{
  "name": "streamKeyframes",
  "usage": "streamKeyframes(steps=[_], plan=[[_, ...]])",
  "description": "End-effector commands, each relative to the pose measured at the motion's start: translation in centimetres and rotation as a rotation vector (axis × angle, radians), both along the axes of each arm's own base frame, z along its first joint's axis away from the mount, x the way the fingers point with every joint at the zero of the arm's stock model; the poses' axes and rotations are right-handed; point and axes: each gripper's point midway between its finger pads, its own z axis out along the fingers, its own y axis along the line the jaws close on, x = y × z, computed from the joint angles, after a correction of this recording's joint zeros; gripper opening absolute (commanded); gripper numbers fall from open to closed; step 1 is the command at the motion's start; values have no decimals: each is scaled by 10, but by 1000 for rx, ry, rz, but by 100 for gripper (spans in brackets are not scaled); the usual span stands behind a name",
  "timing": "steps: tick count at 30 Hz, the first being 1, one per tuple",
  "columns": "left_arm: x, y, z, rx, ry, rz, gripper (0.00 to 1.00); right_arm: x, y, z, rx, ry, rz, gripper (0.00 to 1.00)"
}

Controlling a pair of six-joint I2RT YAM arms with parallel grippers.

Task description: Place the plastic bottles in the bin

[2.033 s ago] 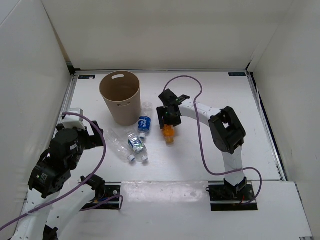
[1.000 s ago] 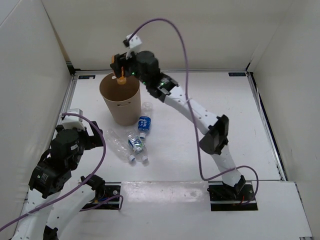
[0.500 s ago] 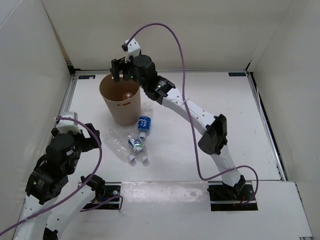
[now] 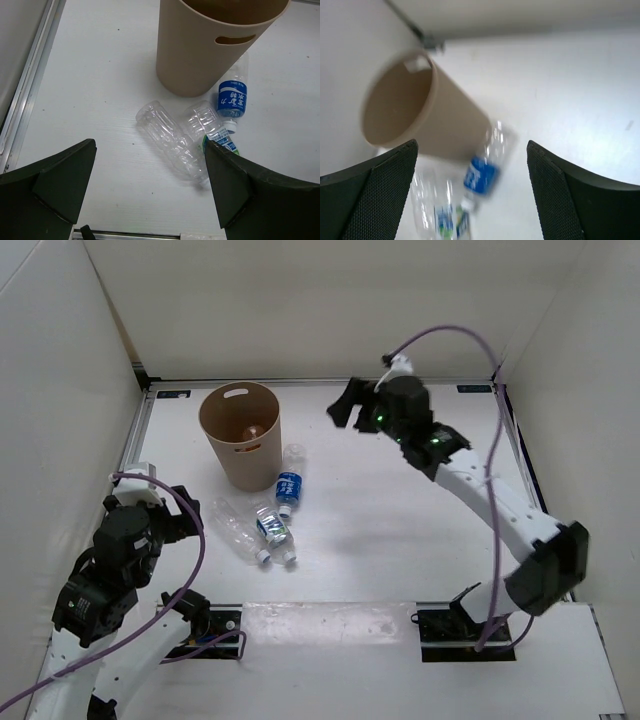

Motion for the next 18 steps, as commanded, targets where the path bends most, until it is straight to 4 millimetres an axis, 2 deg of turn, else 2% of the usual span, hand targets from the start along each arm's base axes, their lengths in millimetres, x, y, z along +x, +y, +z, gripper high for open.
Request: streamKeyframes(steps=[1,2,3,4,5,7,9,10,12,13,14,16,17,18], plan=[[2,-4,-3,1,20,-15,100,-34,38,-124,-31,387,149,90],[3,-5,-4,7,28,-16,100,-37,45,-128,-15,417,183,90],[4,-6,-4,3,27,-21,100,-28,53,-152,-38,475,182,90],[4,-7,-5,6,32,-25,100,-31,57,-156,-45,518,200,90],[5,-7,-6,9,41,-28,100,-28,63,-171,-46,571,205,90],[5,-10,-6,6,42,-43,100,-21,75,-189,-56,625,219,90],[5,-12,-6,6,48,-57,100,-20,86,-194,-26,652,243,90],[4,-12,-5,5,44,-56,100,-15,90,-211,-27,683,235,90],[4,-11,-4,3,34,-53,100,-13,100,-212,8,709,271,90],[4,-11,-5,4,37,-52,100,-11,107,-228,7,741,281,90],[3,-10,-4,1,31,-48,100,-9,111,-228,15,741,290,90],[3,-10,-4,0,30,-51,100,-13,121,-245,39,803,335,90],[3,-10,-4,0,30,-50,100,-9,129,-240,67,782,360,90],[3,-10,-3,0,27,-49,100,-8,132,-247,78,804,362,90]])
